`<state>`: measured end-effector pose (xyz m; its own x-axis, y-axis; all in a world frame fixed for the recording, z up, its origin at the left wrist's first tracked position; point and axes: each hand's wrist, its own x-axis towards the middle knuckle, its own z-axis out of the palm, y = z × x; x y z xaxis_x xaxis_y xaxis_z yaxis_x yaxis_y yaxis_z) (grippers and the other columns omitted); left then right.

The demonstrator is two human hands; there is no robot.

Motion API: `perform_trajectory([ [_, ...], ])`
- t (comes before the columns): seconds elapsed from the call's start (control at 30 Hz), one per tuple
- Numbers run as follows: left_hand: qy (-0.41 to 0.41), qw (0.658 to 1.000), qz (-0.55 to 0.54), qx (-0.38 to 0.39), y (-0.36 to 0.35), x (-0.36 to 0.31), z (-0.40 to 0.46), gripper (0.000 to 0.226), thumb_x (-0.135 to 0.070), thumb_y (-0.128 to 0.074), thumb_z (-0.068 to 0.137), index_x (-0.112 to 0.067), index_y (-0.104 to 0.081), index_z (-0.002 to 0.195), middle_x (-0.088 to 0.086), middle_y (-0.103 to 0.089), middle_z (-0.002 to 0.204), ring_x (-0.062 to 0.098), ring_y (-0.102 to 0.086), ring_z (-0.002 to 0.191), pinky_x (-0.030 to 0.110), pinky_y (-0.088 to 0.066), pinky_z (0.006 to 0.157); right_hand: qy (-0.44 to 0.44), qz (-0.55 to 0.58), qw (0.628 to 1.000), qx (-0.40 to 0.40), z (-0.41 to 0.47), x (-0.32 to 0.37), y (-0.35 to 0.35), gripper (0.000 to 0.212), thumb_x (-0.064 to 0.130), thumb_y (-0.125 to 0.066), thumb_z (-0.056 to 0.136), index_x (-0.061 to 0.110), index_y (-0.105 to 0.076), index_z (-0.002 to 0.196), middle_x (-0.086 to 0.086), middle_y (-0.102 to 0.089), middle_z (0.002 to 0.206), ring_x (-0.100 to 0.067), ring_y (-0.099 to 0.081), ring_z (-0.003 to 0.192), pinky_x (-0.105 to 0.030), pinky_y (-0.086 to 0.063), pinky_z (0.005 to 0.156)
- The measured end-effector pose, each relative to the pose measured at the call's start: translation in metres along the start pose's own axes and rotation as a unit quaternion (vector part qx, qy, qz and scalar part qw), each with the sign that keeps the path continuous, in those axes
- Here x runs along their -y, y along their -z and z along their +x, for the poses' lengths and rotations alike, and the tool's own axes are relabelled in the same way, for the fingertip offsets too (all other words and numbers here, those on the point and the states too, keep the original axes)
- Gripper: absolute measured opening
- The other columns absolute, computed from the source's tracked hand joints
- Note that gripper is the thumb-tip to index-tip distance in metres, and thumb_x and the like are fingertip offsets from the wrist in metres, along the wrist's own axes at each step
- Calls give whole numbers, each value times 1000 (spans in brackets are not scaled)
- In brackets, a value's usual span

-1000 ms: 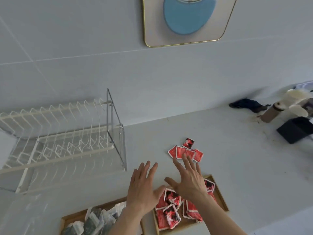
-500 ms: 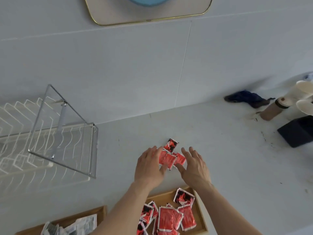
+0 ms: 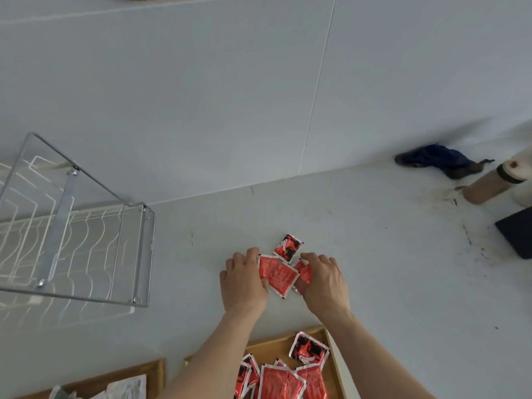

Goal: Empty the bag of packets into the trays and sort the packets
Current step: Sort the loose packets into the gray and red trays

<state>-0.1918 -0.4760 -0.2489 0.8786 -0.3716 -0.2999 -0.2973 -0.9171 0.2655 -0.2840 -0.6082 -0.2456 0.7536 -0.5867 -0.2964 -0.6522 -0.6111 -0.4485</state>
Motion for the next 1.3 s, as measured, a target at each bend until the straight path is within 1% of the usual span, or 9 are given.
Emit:
perform_trajectory([
  [0.13,90,989,-117,23,5,1,7,45,-28,-73,88,-25,-50,127,3,-57,123,25,-63,112,38,-52,93,-54,59,997,-12,5,-6,7,34,23,-75,86,19,-68,119,-6,-71,113,-29,-61,108,-34,-45,78],
  [0.3,132,975,-176,2,12,15,10,26,-26,-66,93,-19,-59,117,6,-68,118,27,-66,104,38,-52,83,-112,178,978,-12,12,-7,23,10,20,-79,82,28,-73,83,6,-73,71,-15,-69,70,-32,-56,61],
  [0.43,138,952,-271,-20,24,21,14,19,-26,-66,93,-22,-60,110,2,-71,109,25,-69,92,35,-56,79,-89,254,963,-11,26,0,36,7,24,-80,85,21,-73,87,12,-68,70,6,-62,54,-8,-40,44],
  [0.53,78,940,-326,59,29,15,14,23,-24,-69,90,-24,-60,111,-4,-68,104,18,-68,91,36,-59,83,-31,219,975,19,43,10,39,15,28,-83,81,18,-76,90,1,-68,95,-7,-64,77,-18,-48,64],
  [0.63,1,953,-276,128,25,9,10,22,-20,-69,84,-22,-67,106,-2,-74,107,16,-69,97,37,-58,88,62,96,990,78,65,13,37,31,34,-81,81,15,-77,106,0,-58,136,-21,-48,128,-34,-43,100],
  [0.8,-89,984,-142,67,12,-5,7,25,-36,-72,87,-28,-71,111,-8,-66,122,14,-57,113,31,-49,98,149,-30,973,172,82,13,33,34,37,-75,87,20,-73,117,9,-34,162,-20,-16,153,-42,-26,120],
  [0.9,-122,990,-52,47,6,-11,0,28,-45,-71,86,-33,-69,111,-13,-62,127,13,-52,118,30,-42,100,157,-63,976,136,76,13,24,32,34,-72,90,18,-71,118,8,-45,155,-21,-29,147,-42,-35,113],
  [1.03,-115,993,-34,1,-1,-13,-10,31,-43,-71,86,-34,-64,115,-11,-66,123,12,-55,114,28,-45,98,138,-42,988,60,66,16,14,25,31,-74,88,14,-75,106,-1,-61,120,-24,-51,113,-38,-48,84],
  [1.3,-25,985,-171,28,6,-7,-17,28,-29,-79,83,-29,-57,101,-5,-69,114,13,-69,100,18,-55,78,48,103,993,23,51,16,21,22,20,-87,74,13,-78,93,2,-57,88,-20,-56,80,-27,-41,63],
])
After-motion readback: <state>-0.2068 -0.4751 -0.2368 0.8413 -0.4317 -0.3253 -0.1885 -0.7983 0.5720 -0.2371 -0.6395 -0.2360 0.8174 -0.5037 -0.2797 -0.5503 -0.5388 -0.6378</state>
